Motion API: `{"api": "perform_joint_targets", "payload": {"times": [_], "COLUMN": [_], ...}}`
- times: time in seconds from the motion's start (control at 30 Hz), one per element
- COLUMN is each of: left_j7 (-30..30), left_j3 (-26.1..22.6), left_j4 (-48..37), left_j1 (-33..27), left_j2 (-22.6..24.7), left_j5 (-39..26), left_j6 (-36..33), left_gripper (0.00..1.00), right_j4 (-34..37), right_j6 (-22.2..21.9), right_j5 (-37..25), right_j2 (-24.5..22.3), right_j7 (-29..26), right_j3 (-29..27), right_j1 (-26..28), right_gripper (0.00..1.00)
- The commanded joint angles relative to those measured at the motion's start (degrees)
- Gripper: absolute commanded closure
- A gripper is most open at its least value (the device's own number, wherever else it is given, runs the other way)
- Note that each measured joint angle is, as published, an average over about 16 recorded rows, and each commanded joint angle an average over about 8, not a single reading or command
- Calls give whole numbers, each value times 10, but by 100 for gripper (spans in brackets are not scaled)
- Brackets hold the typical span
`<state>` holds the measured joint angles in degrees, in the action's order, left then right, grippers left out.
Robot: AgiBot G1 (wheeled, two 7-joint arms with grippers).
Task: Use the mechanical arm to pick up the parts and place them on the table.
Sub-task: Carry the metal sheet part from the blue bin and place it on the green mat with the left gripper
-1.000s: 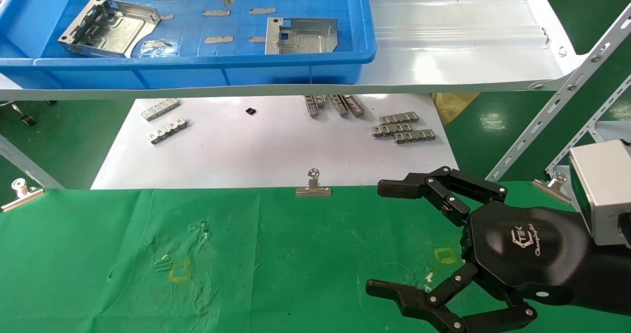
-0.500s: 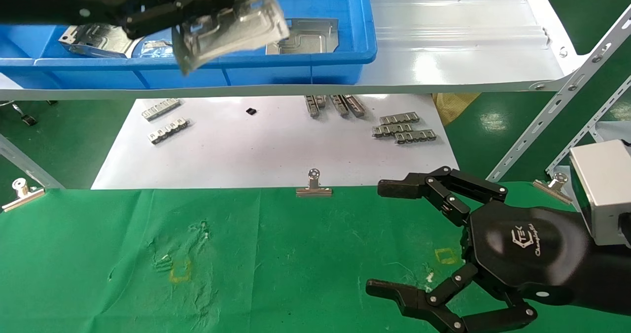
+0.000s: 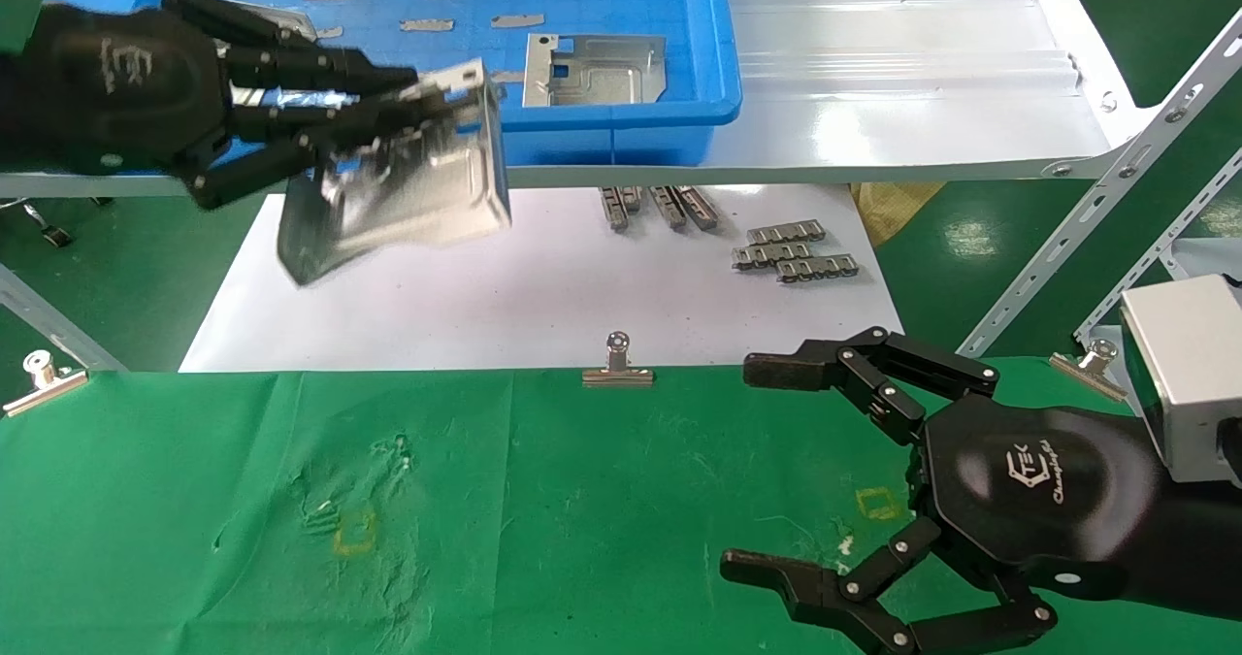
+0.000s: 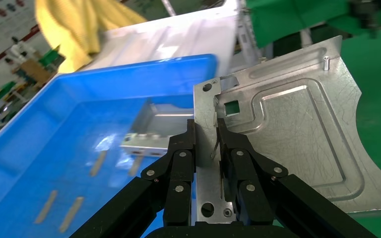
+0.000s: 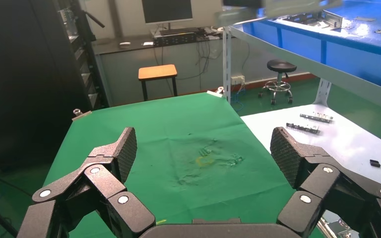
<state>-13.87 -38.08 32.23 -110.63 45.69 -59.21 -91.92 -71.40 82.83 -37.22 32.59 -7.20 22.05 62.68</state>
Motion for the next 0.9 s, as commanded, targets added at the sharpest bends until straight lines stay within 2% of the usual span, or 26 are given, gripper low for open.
{"api": "perform_joint_targets", "payload": {"times": [0.03, 0.23, 0.47, 0.67, 0.9], "left_j7": [5, -26, -130, -213, -264], "left_j3": [-14, -74, -152, -204, -250], "left_j4": [33, 108, 147, 117, 47], "left_j1": [15, 40, 66, 91, 109], "left_j2": [-17, -62, -85, -76, -64], "left_j5": [28, 66, 42, 26, 25], "left_j6": [0, 3, 8, 8, 15], "left_gripper": [100, 100, 100, 100, 100], "right_j4": [0, 0, 0, 0, 0], "right_j6": [0, 0, 0, 0, 0], "right_j5": [0, 0, 0, 0, 0], "right_j2": [0, 0, 0, 0, 0], "right_j7": [0, 0, 0, 0, 0], "right_j3": [0, 0, 0, 0, 0], "right_j1": [0, 0, 0, 0, 0], "right_gripper": [0, 0, 0, 0, 0]}}
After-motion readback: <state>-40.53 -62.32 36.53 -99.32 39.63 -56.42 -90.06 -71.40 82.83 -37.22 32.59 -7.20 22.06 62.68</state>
